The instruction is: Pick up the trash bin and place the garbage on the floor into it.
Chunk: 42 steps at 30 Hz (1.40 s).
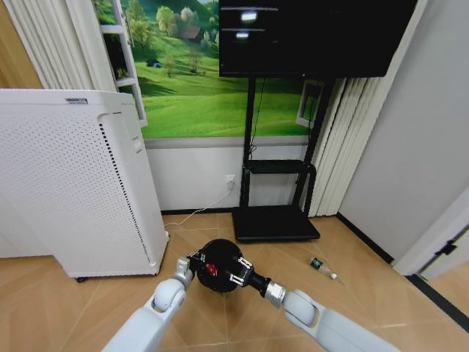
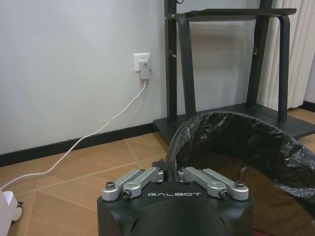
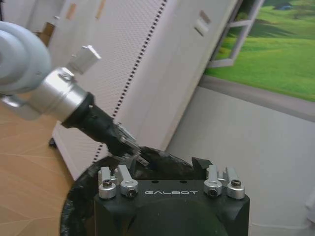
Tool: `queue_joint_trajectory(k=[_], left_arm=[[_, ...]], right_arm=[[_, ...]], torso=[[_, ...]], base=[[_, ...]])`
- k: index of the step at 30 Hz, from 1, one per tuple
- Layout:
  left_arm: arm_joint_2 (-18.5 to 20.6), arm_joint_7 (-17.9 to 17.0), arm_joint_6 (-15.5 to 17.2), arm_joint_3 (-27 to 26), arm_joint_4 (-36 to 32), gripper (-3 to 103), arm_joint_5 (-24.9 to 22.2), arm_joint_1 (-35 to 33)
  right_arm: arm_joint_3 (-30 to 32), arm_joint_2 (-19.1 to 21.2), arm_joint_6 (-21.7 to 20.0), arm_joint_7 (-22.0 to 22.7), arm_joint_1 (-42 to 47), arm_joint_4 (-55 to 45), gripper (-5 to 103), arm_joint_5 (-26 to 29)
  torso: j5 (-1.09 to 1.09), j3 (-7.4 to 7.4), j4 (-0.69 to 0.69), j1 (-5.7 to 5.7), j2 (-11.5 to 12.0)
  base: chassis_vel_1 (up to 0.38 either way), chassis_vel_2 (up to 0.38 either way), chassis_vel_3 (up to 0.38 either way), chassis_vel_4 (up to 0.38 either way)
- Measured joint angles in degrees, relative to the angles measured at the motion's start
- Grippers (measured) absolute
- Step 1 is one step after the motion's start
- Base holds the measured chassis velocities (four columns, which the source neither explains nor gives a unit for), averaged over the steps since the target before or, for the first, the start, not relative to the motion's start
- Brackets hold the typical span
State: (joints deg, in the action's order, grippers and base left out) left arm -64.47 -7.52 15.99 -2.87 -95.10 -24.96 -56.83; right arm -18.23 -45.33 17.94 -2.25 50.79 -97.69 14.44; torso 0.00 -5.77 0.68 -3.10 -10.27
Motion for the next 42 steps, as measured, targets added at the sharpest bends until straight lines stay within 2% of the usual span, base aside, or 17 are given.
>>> queue_joint_trajectory(k=[1, 2, 3, 6, 7, 11, 15, 16, 18, 20, 23, 25, 28, 30, 36, 42], left_arm=[[0.0, 0.0, 0.0, -0.3, -0.3, 6, 0.0, -0.3], [0.0, 0.0, 0.0, -0.3, -0.3, 6, 0.0, -0.3], [0.3, -0.1, 0.2, -1.6, -1.5, 6, 0.0, -1.6], [0.8, -0.2, 0.3, -4.0, -3.2, 6, 0.0, -3.6], [1.0, -0.2, 0.3, -5.4, -4.1, 6, 0.0, -4.6], [1.1, -0.2, 0.3, -9.3, -7.0, 6, 0.1, -8.0], [0.9, -0.2, 0.3, -11.2, -8.8, 6, 0.2, -9.9], [0.4, -0.2, 0.3, -13.6, -10.9, 6, 0.4, -12.4], [0.3, -0.2, 0.3, -14.5, -11.6, 6, 0.4, -13.3], [0.1, -0.1, 0.0, -17.5, -13.7, 6, 1.2, -16.7], [0.0, 0.0, -0.1, -19.2, -14.9, 6, 1.5, -19.1], [-0.2, 0.3, -0.6, -22.7, -17.4, 6, 2.1, -24.5], [-0.4, 0.4, -0.8, -23.6, -17.9, 6, 2.5, -25.8], [-1.3, 1.1, -1.9, -26.8, -19.4, 6, 4.2, -30.0], [-2.0, 1.4, -2.7, -30.8, -20.6, 6, 4.9, -33.7], [-0.2, 1.7, -3.5, -35.2, -21.3, 6, 4.3, -37.0]], right_arm=[[0.4, 0.0, -0.5, 0.4, 0.3, -0.2, 70, 0.6], [0.4, 0.0, -0.5, 0.4, 0.3, -0.2, 70, 0.6], [3.2, 0.0, -2.6, 1.6, 1.5, -0.6, 75, 4.0], [7.3, 0.1, -4.2, 2.9, 2.9, -0.8, 86, 7.4], [8.9, 0.4, -4.6, 3.3, 3.4, -0.8, 91, 8.1], [13.2, 1.9, -5.1, 3.6, 5.6, -0.5, 100, 8.4], [15.4, 2.5, -6.0, 4.4, 7.2, -0.4, 100, 8.5], [18.3, 2.6, -8.4, 6.3, 9.7, 0.1, 100, 9.0], [19.4, 2.3, -9.3, 7.5, 10.7, 0.5, 100, 9.2], [21.8, 0.5, -12.3, 10.6, 13.2, 2.3, 100, 9.8], [23.2, -1.1, -14.0, 12.1, 14.3, 3.9, 100, 9.7], [24.8, -4.0, -16.2, 14.1, 15.9, 7.5, 100, 9.3], [24.9, -4.4, -16.6, 14.4, 16.3, 8.2, 100, 9.2], [24.8, -5.4, -16.9, 14.6, 17.6, 10.1, 100, 8.0], [23.1, -6.7, -16.8, 14.8, 18.3, 10.6, 100, 7.4], [19.1, -7.4, -16.3, 14.8, 15.7, 12.2, 100, 6.4]], torso=[[-0.01, 0.0, 0.0, 0.0, 0.0], [-0.01, 0.0, 0.0, 0.0, 0.0], [0.0, 0.0, -0.01, 0.0, 0.0], [0.0, 0.0, 0.0, 0.0, 0.0], [0.0, 0.0, -0.02, 0.0, 0.0], [0.0, 0.0, -0.02, 0.0, 0.0], [-0.01, 0.01, -0.01, 0.01, 0.0], [0.0, 0.01, 0.0, 0.0, 0.0], [-0.02, 0.01, 0.01, 0.01, 0.0], [0.02, 0.01, 0.01, 0.01, 0.0], [-0.01, 0.01, -0.01, 0.0, 0.0], [0.01, 0.01, -0.02, 0.01, 0.0], [-0.01, 0.01, -0.03, 0.01, 0.0], [-0.01, 0.01, -0.02, 0.01, 0.0], [-0.02, 0.01, 0.0, 0.01, 0.0], [-0.01, 0.0, -0.03, 0.01, 0.0]], base=[[0.0, 0.0, 0.0, 0.0], [0.0, 0.0, 0.0, 0.0], [0.0, 0.0, 0.0, 0.0], [0.0, 0.0, 0.0, 0.0], [0.0, 0.0, 0.0, 0.0], [0.0, 0.0, 0.0, 0.0], [0.0, 0.0, 0.0, 0.0], [0.0, 0.0, 0.0, 0.0], [0.0, 0.0, 0.0, 0.0], [0.0, 0.0, 0.0, 0.0], [0.0, 0.0, 0.0, 0.0], [0.0, 0.0, 0.0, 0.0], [0.0, 0.0, 0.0, 0.0], [0.0, 0.0, 0.0, 0.0], [0.0, 0.0, 0.0, 0.0], [0.0, 0.0, 0.0, 0.0]])
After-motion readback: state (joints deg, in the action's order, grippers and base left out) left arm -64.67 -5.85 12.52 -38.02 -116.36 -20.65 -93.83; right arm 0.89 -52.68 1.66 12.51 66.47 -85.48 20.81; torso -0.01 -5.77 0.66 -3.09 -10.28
